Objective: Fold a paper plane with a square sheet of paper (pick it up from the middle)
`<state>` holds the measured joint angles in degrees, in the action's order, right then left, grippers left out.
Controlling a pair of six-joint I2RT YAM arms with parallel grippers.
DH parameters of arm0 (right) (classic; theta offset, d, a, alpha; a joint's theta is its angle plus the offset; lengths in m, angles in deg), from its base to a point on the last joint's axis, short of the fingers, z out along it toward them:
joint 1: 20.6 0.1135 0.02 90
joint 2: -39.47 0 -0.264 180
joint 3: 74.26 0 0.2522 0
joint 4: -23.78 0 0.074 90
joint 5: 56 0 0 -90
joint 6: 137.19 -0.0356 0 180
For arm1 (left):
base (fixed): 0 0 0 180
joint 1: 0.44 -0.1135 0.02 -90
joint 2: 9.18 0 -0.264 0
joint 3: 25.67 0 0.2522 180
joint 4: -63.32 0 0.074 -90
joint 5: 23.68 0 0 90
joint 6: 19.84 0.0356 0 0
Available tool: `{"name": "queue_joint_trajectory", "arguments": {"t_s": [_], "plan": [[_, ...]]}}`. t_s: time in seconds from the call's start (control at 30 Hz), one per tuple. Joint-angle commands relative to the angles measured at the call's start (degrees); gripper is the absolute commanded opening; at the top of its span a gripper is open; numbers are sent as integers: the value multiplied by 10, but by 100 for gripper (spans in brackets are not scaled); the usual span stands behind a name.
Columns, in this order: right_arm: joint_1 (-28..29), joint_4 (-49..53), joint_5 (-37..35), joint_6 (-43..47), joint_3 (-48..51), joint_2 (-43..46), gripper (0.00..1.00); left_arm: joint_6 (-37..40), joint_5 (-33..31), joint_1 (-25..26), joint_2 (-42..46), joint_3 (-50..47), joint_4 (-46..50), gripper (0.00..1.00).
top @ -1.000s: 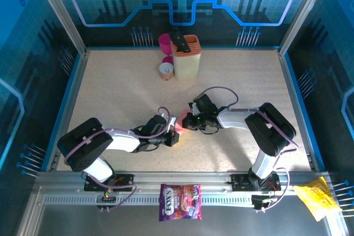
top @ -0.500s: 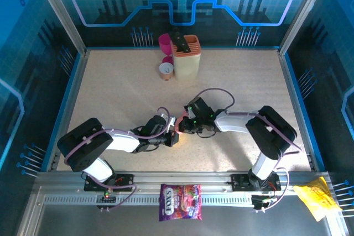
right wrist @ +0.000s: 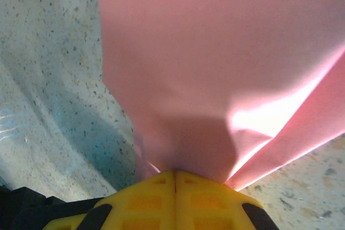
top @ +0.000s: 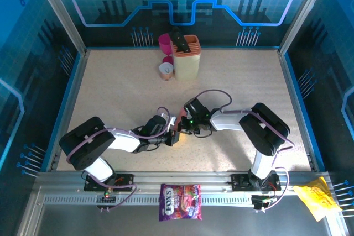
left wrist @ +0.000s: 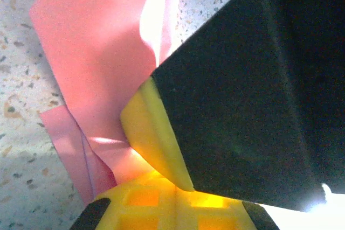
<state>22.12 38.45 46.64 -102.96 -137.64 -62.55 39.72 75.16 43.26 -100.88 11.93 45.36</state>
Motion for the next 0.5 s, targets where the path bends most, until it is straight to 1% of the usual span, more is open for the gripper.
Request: {"name": "queue_joint_trajectory", "arguments": {"t_s": [0.0,0.13,0.47], "plan": [[-21,61,-77,-2,-5,-4,0,-12,-8,-2,-39,-30,75,0],[-41,68,-76,10,-26,-7,0,-16,-8,-2,-44,-35,66,0],[-81,71,-70,30,-42,-17,0,-23,-8,-2,-52,-43,56,0]]}}
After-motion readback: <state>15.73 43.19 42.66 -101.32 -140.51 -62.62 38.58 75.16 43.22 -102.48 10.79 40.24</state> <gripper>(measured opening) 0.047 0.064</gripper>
